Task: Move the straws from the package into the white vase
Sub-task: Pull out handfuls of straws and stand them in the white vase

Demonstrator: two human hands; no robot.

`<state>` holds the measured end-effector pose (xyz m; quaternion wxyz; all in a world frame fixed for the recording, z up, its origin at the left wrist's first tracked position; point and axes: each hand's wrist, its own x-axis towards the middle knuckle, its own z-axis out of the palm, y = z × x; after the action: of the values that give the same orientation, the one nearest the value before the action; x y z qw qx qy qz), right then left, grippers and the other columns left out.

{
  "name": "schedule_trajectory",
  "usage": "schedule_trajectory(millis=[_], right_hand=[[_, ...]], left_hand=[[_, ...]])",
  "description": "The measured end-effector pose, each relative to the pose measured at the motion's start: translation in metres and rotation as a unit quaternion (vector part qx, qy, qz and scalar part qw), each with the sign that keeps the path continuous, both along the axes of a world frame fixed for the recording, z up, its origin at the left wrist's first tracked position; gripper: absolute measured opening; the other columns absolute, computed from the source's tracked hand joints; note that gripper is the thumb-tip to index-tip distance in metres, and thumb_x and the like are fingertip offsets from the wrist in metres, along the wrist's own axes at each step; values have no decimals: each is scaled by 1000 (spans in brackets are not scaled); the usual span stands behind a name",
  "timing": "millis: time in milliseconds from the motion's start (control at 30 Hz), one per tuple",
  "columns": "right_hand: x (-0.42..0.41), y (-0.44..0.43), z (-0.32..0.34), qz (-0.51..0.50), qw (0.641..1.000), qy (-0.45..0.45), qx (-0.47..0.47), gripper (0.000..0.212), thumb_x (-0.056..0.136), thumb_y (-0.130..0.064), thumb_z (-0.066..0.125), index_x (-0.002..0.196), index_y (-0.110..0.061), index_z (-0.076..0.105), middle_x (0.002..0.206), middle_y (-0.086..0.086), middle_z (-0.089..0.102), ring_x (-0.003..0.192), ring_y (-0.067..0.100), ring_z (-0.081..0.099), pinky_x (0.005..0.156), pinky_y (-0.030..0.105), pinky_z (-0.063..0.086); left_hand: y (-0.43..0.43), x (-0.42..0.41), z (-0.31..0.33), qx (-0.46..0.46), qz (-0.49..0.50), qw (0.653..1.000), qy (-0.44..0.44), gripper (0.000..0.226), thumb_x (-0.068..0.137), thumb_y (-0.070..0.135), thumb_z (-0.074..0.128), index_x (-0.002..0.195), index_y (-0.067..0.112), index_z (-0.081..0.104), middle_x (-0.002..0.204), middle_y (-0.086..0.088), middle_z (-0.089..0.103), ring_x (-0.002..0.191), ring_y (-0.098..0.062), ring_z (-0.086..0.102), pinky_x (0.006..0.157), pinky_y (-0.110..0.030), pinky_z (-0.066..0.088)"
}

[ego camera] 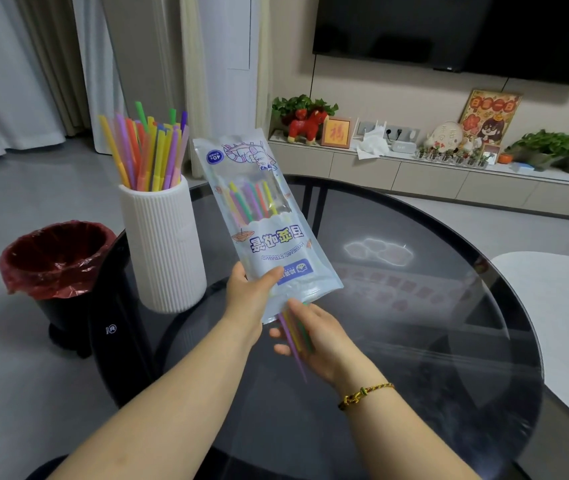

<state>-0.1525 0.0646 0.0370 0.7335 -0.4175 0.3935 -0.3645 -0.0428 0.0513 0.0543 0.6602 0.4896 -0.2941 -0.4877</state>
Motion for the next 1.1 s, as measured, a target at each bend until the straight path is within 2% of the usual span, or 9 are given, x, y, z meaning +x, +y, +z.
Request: schedule_trajectory(millis=[233, 367, 467, 567, 633, 700, 767, 867, 1100], right_hand=[[-12, 0, 3, 39, 994, 103, -9, 23, 93, -20, 47, 72, -11, 49, 39, -7, 54, 29, 4, 41, 28, 13, 31], [-20, -3, 5, 61, 985, 161, 5, 23, 93, -23, 47, 73, -12, 47, 37, -9, 48, 27, 2, 35, 28, 10, 24], [-25, -5, 5, 66, 975, 214, 9, 24, 93, -24, 45, 73, -12, 49, 43, -4, 46, 26, 3, 34, 29, 10, 23], [-29, -6, 5, 76, 958, 275, 1, 27, 93, -26, 45, 69, -13, 50, 51, 0, 43, 25, 4, 35, 29, 10, 23], [-31, -7, 7, 84, 949, 305, -1, 29, 92, -26, 45, 67, -14, 50, 53, 2, 42, 24, 4, 36, 29, 9, 24], [-31, -8, 9, 91, 942, 324, -2, 30, 93, -26, 44, 66, -13, 47, 54, 3, 41, 23, 4, 35, 29, 8, 23], [-32, -8, 11, 101, 937, 335, -1, 31, 94, -27, 42, 66, -13, 46, 55, 3, 40, 23, 3, 34, 29, 9, 23], [-35, -6, 14, 118, 929, 351, 6, 31, 95, -29, 40, 69, -13, 47, 56, 3, 40, 24, 3, 34, 29, 10, 24], [-64, 3, 27, 142, 903, 406, 11, 29, 95, -27, 40, 71, -13, 49, 56, 1, 41, 24, 1, 35, 28, 10, 25]], left_hand=[[-3, 3, -7, 54, -28, 997, -37, 34, 82, 4, 59, 115, 3, 51, 113, -16, 62, 94, -30, 62, 72, -36, 53], [-2, 4, -11, 72, -67, 994, -57, 26, 88, 8, 52, 114, 6, 54, 119, -14, 61, 99, -25, 60, 86, -36, 47], [1, 6, -13, 82, -67, 993, -48, 34, 89, 11, 51, 122, 6, 43, 120, -7, 59, 99, -20, 57, 82, -29, 46], [9, 9, -16, 92, -7, 983, -158, 52, 86, 14, 54, 132, 9, 28, 112, 5, 45, 103, -15, 48, 82, -25, 36], [19, 12, -19, 38, 26, 956, -288, 55, 83, 13, 57, 132, 12, 31, 116, 6, 39, 114, -14, 41, 85, -16, 28], [30, 13, -27, -42, -26, 912, -406, 58, 83, 14, 58, 134, 13, 32, 127, 7, 35, 123, -11, 32, 92, -8, 20], [39, 13, -38, -65, -134, 840, -521, 58, 87, 22, 53, 138, 20, 25, 145, 6, 25, 136, -11, 18, 106, -15, 10], [42, 15, -51, -28, -217, 747, -627, 53, 93, 30, 37, 141, 28, 12, 154, 8, 9, 140, -8, 4, 112, -24, -2], [35, 11, -55, 25, -212, 699, -682, 53, 95, 30, 26, 141, 28, 0, 155, 9, 0, 141, -8, -3, 114, -31, -5]])
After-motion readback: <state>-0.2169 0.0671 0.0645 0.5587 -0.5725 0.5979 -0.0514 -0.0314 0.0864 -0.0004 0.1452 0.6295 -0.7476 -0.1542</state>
